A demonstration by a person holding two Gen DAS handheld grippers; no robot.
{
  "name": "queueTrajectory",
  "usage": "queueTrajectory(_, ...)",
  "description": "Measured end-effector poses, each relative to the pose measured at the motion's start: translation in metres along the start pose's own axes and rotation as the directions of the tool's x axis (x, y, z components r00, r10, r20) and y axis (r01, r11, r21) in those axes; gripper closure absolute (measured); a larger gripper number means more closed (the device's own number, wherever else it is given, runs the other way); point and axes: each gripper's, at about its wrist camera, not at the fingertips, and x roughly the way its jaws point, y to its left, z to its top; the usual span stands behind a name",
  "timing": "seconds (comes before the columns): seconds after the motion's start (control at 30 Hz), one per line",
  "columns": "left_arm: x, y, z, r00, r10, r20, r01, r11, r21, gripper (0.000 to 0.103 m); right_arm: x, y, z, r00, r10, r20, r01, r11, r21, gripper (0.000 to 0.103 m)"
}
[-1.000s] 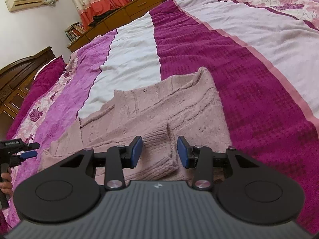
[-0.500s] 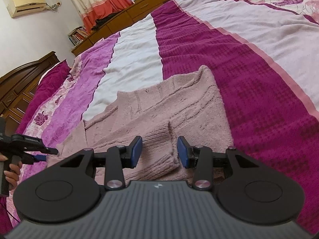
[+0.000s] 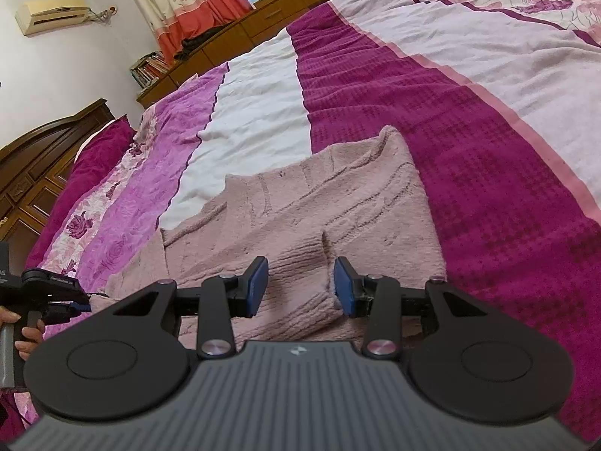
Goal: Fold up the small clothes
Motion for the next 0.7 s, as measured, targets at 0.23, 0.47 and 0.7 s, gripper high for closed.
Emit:
queueTrajectory(0.23,-0.001,0.016,-0.004,0.998,-0.063,0.008,0.063,0.995,-0.081,0.087,0.002,0.001,0.001,1.0,0.0,0.002,0.0,1.0,-0.001,0.056)
queueTrajectory(0.47,-0.016,0.025,-0.015,0.991,-0.05,0.126,0.067,0.989,-0.134,0.096,0.009,0.004,0.003,1.0,0.008,0.009,-0.008,1.0,-0.012,0.056)
queueTrajectory(0.7,-0.046,0.029,-0.015,0.96,0.033,0.277,0.006,0.99,-0.14,0.097,0.008,0.019,0.004,0.999,0.029,0.04,-0.024,0.994,-0.11,0.096)
